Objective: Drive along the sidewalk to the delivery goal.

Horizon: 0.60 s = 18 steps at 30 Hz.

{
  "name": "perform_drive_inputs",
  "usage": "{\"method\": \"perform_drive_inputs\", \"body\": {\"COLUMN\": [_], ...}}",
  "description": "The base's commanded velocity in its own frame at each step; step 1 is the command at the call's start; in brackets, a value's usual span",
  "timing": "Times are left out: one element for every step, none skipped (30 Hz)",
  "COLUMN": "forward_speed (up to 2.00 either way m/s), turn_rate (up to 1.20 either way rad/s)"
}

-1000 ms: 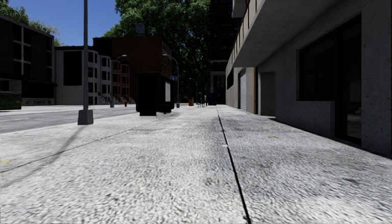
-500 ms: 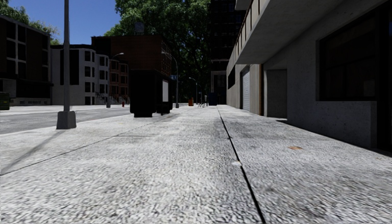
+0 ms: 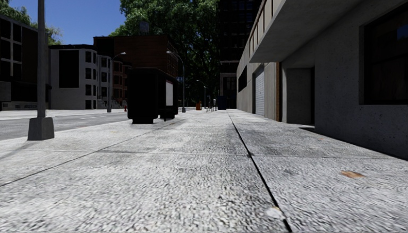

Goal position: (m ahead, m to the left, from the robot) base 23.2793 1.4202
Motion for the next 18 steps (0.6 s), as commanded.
{"method": "perform_drive_inputs", "body": {"forward_speed": [2.00,2.00,2.00,2.00,2.00,2.00,2.00,2.00,2.00,2.00,2.00,2.00,2.00,2.00,2.00,2.00,2.00,2.00], "turn_rate": [0.00,0.00,0.00,0.00,0.00,0.00,0.00,0.00,0.00,0.00,0.00,0.00,0.00,0.00,0.00,0.00,0.00,0.00]}}
